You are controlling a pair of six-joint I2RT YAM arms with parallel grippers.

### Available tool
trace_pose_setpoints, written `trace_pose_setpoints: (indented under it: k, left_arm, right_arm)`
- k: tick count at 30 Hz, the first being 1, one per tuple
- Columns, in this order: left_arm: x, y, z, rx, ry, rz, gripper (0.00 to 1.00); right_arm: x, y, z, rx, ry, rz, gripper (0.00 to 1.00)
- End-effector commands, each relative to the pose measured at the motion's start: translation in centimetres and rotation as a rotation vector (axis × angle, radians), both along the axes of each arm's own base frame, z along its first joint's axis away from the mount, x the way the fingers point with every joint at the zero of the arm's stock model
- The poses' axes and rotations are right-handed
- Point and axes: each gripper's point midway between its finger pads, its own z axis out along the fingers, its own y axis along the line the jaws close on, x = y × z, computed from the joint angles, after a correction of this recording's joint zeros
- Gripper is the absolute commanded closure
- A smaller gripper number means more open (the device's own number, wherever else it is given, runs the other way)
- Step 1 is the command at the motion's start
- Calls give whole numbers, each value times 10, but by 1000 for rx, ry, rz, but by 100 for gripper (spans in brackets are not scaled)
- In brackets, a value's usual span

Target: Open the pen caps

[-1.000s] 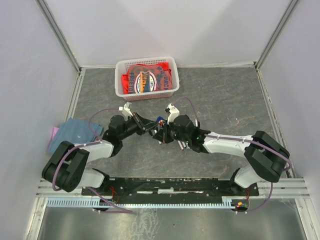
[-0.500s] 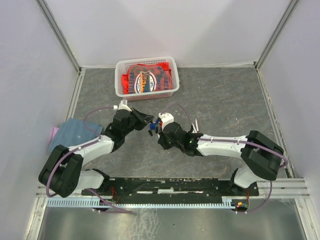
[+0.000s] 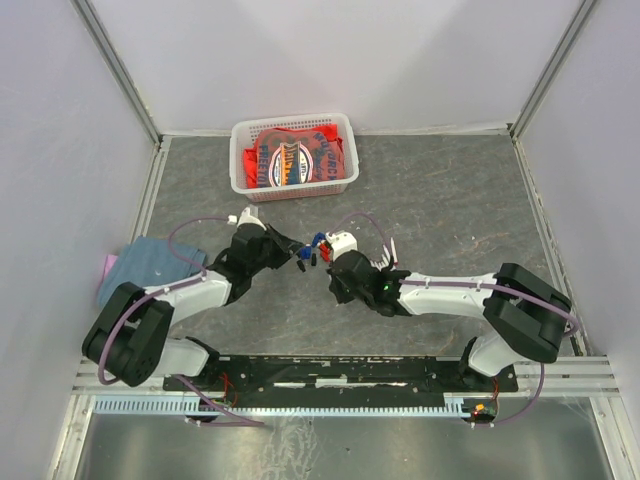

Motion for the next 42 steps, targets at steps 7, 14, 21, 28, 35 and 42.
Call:
trace_pose_setpoints:
  k: [7, 14, 21, 28, 35, 42]
  left_arm:
    - [-6, 29, -53, 276, 81, 15, 97]
    - [-10, 33, -67, 320, 111, 7, 86]
    - [-14, 31, -72, 332, 120, -6, 60]
    - [-16, 32, -69, 337, 116, -9, 56]
    - [-25, 42, -48, 342, 84, 19, 54]
    - [-26, 77, 51, 366, -134, 191, 44]
  right_arm:
    - [18, -25, -9, -130, -50, -121, 90]
    - [19, -32, -22, -189, -40, -143, 79]
    - [19, -38, -25, -213, -34, -160, 69]
    - [18, -41, -19, -217, -40, -167, 66]
    - [12, -37, 12, -188, -81, -144, 57]
    - [8, -45, 75, -113, -187, -158, 51]
